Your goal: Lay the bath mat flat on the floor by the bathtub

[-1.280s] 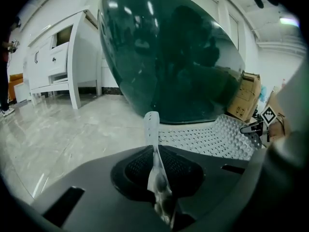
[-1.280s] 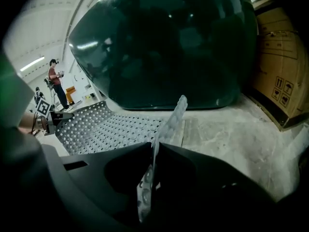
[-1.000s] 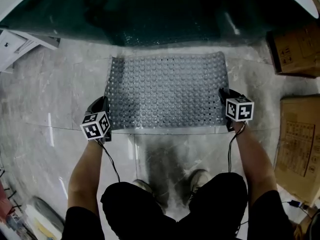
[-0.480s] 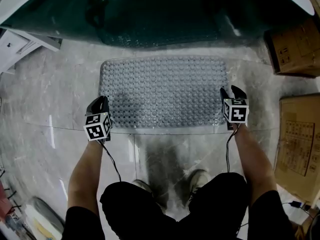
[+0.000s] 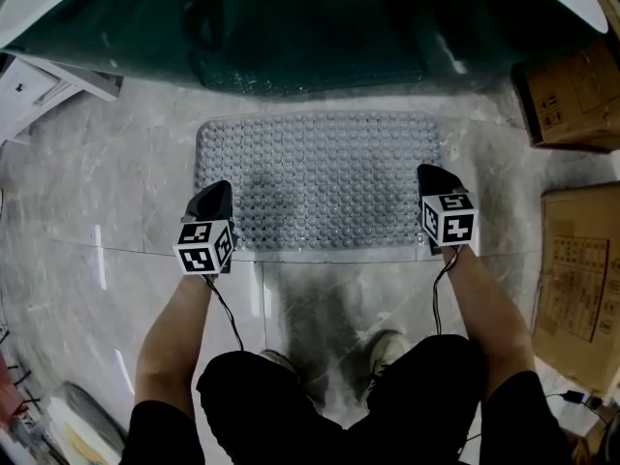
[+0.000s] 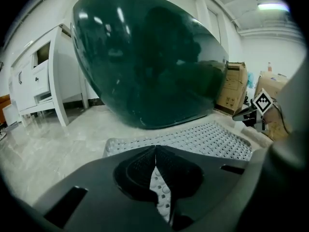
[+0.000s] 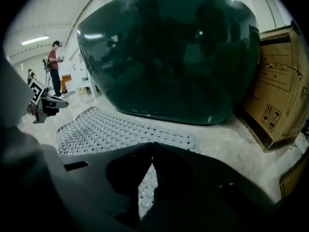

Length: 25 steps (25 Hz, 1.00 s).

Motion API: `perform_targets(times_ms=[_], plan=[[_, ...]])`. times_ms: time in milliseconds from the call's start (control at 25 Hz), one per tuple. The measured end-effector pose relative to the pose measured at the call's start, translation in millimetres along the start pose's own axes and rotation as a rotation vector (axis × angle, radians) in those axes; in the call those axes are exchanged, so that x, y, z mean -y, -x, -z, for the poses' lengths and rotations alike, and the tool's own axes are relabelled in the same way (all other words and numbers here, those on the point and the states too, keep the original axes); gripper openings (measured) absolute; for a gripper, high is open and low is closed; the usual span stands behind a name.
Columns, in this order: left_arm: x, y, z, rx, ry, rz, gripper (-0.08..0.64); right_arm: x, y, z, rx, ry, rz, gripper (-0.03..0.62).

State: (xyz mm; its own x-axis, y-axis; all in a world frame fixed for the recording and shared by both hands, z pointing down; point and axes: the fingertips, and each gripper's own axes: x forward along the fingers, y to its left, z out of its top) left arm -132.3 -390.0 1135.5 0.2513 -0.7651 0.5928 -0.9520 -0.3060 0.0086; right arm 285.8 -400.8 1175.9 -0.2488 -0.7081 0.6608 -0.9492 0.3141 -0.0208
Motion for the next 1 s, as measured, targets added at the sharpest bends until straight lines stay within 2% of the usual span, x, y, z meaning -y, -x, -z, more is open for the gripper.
perform_targets(times_ms=[200,560,760,1000], plan=[[29,-1,-16,0.032,-0.016,0.072,0.017,-29,-2,-17,0.018,0.022,-0.073,0.017],[71,23,-73,0.16,-0.134,0.188,0.016,-81,23,-78,0.116,0.128,-0.184,0.017],[75,51,-111,0.188,-0.127,0.238,0.016,-104,56,-118,0.162,0.163,-0.213,0.017],[88,116,-169,0.181,-0.1,0.273,0.016,-131,118,-158,0.142,0.143,-0.246,0.017]])
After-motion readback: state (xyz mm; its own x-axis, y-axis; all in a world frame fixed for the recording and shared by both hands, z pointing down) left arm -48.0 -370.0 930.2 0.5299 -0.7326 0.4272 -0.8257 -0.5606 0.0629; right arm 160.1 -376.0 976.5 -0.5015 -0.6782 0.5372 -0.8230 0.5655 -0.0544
